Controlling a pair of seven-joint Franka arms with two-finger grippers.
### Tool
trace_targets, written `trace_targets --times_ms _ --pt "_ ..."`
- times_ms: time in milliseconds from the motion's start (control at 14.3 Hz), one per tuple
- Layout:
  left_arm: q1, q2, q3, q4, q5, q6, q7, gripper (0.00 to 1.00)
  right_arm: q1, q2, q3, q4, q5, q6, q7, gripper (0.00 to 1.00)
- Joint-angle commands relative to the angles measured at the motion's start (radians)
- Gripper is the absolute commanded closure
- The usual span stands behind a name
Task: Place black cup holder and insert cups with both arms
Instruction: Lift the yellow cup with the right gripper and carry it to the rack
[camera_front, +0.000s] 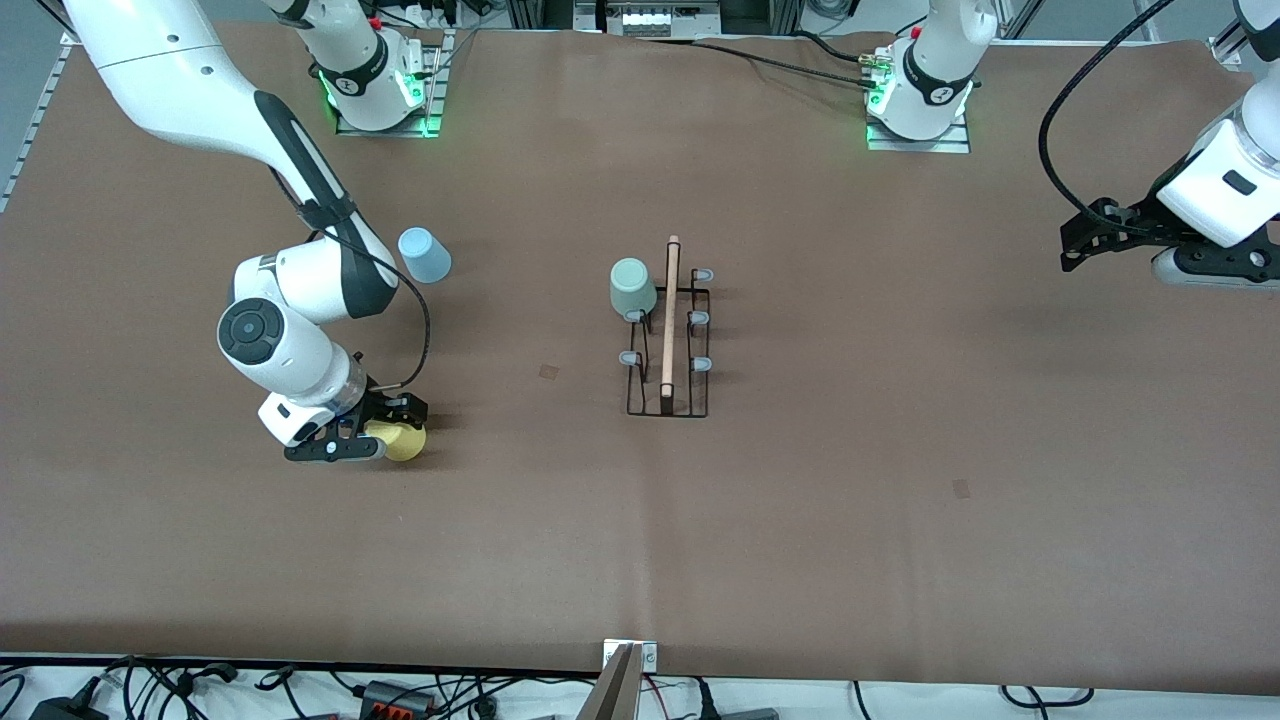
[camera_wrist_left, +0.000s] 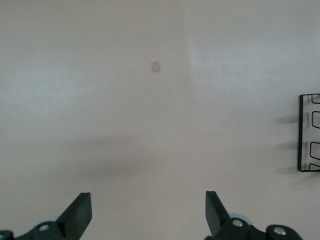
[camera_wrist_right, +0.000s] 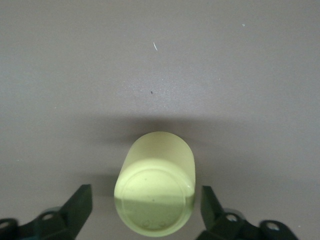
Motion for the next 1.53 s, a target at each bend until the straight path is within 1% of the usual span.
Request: trace_targets --times_ms 0,70,209,279,349,419,628,698,837,977,1116,1326,1465 --pt "0.003 -0.011 -0.004 0.003 -0.013 -0.008 0.019 0.0 -0.004 0.009 -0.005 0.01 -0.017 0.011 -0.026 0.47" --pt "0.004 -0.011 -0.004 0.003 -0.013 -0.008 0.019 0.0 -0.004 0.008 -0.005 0.01 -0.016 0.009 -0.026 0.61" --pt "0.003 -0.011 -0.004 0.005 -0.013 -0.008 0.019 0.0 -0.004 0.005 -0.005 0.01 -0.014 0.009 -0.024 0.85" --pt "0.003 -0.011 -0.004 0.003 -0.013 -0.008 0.019 0.0 -0.002 0.0 -0.005 0.012 -0.014 0.009 -0.027 0.89" --pt "0.003 -0.011 -0.004 0.003 -0.013 -0.01 0.019 0.0 0.001 -0.02 -0.005 0.015 -0.013 -0.001 -0.027 0.9" --pt "0.003 -0.011 -0.004 0.003 -0.013 -0.01 0.019 0.0 0.006 -0.059 -0.005 0.013 -0.002 -0.033 -0.023 0.9" --pt "0.004 -0.011 -0.004 0.003 -0.013 -0.008 0.021 0.0 0.064 -0.194 -0.005 0.076 0.061 -0.283 0.04 0.91" --pt "0.004 -0.011 -0.004 0.003 -0.013 -0.01 0.021 0.0 0.09 -0.221 -0.003 0.1 0.068 -0.346 0.077 0.9" --pt "0.004 -0.011 -0.004 0.003 -0.013 -0.008 0.021 0.0 0.148 -0.25 -0.002 0.154 0.073 -0.431 0.199 0.91" --pt "0.004 -0.011 -0.004 0.003 -0.013 -0.01 0.021 0.0 0.225 -0.252 0.0 0.203 0.088 -0.457 0.361 0.91" --pt "0.004 -0.011 -0.004 0.003 -0.013 -0.008 0.021 0.0 0.31 -0.235 0.0 0.225 0.085 -0.442 0.519 0.91" --pt "0.004 -0.011 -0.004 0.003 -0.013 -0.01 0.021 0.0 0.43 -0.157 0.0 0.304 0.078 -0.405 0.71 0.91" --pt "0.004 -0.011 -0.004 0.003 -0.013 -0.008 0.021 0.0 0.478 -0.121 0.0 0.329 0.064 -0.364 0.772 0.91"
